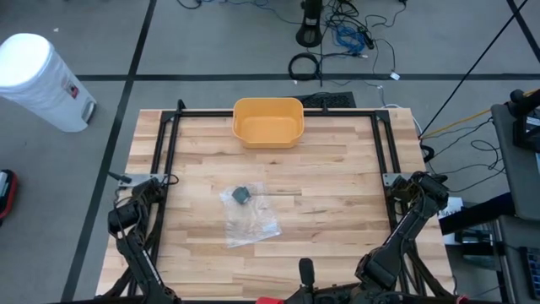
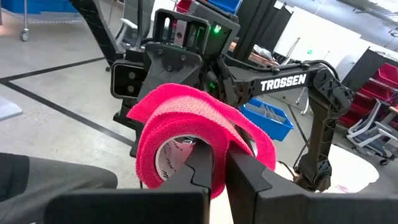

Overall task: Roll bandage
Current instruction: Roll the red bandage

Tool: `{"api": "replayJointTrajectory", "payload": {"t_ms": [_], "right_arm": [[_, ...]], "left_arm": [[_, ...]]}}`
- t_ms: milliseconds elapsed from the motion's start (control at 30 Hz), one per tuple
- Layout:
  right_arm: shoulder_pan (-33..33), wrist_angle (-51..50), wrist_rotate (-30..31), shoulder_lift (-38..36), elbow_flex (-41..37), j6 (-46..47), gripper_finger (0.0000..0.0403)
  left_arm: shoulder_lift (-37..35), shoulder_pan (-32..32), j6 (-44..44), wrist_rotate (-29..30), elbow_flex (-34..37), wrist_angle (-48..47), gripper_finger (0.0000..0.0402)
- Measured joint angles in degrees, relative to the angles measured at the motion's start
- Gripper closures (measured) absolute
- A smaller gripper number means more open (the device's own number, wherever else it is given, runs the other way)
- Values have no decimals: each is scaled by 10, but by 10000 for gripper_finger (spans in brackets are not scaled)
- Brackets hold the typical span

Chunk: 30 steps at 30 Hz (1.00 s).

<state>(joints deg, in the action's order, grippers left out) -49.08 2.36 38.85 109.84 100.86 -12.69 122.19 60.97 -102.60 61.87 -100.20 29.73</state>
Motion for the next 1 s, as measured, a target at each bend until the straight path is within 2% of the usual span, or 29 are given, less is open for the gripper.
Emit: {"api": "replayJointTrajectory", "payload": {"t_ms": [467, 1000], "right_arm": [[0, 0, 0, 0, 0, 0, 385], [0, 0, 0, 0, 0, 0, 385]], "left_arm": [[-2, -6, -40, 0, -28, -1, 155], [-2, -19, -50, 5, -28, -7, 158]]}}
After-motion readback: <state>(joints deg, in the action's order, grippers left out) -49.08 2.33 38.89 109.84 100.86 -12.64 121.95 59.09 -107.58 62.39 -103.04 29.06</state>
